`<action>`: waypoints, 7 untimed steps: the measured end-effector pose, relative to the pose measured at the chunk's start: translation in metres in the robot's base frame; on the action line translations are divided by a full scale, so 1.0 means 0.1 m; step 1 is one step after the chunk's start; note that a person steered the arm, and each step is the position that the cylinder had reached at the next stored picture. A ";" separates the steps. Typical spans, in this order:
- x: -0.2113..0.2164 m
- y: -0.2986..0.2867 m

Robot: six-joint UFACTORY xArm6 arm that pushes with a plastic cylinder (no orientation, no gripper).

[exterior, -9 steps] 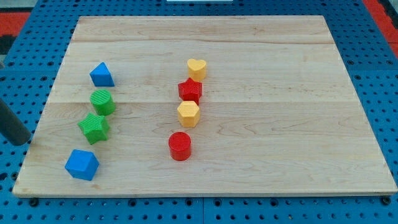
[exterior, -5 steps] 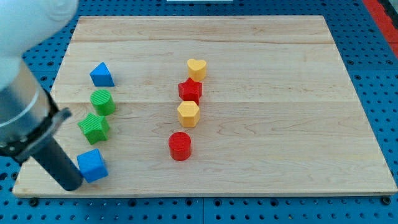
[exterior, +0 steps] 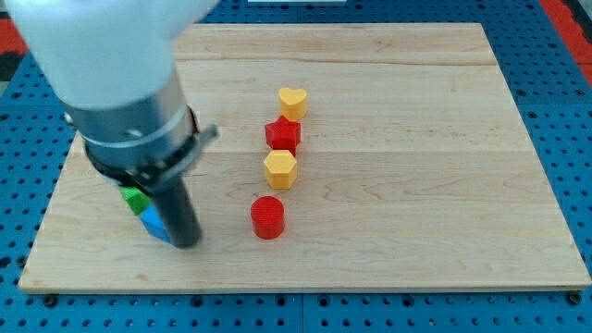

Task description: Place the green star and cube at the center left side of the board

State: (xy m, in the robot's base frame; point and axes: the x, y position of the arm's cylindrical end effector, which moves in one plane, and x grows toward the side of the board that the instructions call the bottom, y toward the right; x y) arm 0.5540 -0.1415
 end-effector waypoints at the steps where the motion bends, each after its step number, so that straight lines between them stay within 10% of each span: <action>1: -0.22 -0.66; 7: -0.71 -0.68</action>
